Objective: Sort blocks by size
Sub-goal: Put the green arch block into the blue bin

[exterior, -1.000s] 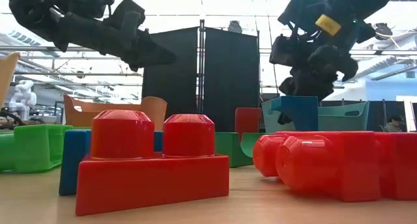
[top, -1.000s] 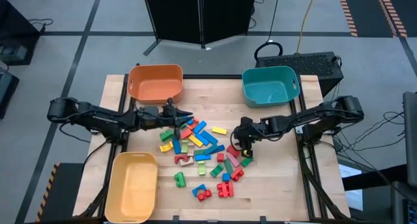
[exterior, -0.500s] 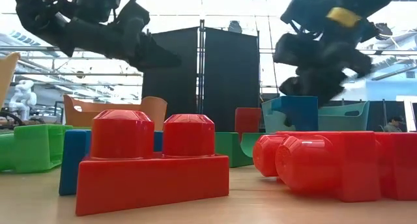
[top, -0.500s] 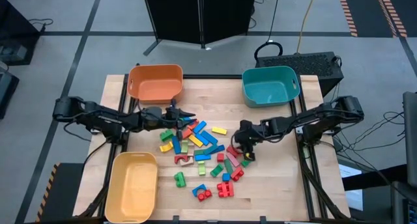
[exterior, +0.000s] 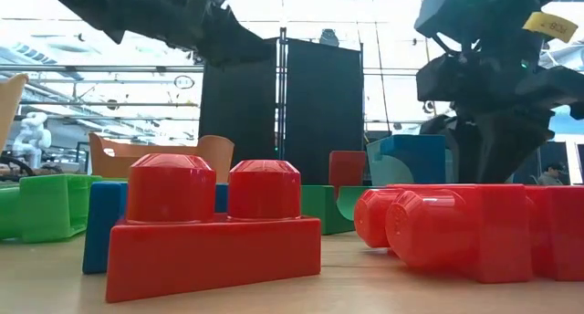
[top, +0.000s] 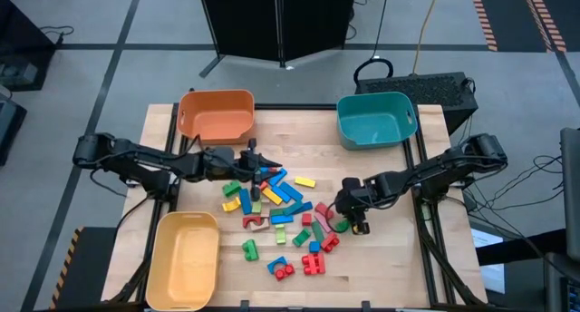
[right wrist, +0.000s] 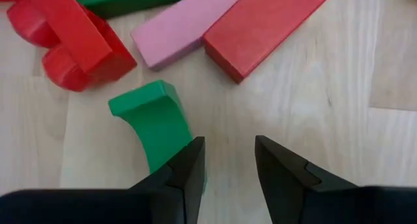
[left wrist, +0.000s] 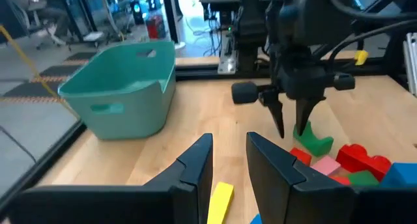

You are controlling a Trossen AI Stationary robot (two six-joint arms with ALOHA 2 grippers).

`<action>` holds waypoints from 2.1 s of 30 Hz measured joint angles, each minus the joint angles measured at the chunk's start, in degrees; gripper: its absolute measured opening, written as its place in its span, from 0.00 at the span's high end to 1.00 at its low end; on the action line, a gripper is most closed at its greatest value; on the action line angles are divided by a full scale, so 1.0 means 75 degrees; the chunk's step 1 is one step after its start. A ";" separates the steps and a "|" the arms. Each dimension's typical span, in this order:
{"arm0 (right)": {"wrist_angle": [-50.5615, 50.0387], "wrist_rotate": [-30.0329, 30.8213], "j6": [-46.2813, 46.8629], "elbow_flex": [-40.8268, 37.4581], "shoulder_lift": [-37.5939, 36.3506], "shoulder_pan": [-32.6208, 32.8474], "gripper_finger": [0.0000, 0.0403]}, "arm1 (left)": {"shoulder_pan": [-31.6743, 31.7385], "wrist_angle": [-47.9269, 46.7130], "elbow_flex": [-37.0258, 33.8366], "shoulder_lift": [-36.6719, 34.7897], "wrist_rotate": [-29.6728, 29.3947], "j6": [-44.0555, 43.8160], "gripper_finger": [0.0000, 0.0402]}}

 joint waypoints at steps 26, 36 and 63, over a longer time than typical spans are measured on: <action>-0.2193 0.0577 -0.0052 0.1024 0.0048 0.0845 0.30 | -0.0716 -0.0150 -0.0009 0.0012 -0.0027 -0.0067 0.77; -0.1545 0.0405 -0.0112 0.0667 0.0085 0.0879 0.34 | -0.0735 -0.0147 -0.0012 0.0010 -0.0027 -0.0398 0.77; -0.1009 0.0449 -0.0203 0.0593 0.0688 0.1294 0.52 | -0.0724 -0.0083 -0.0015 0.0009 -0.0250 -0.0286 0.77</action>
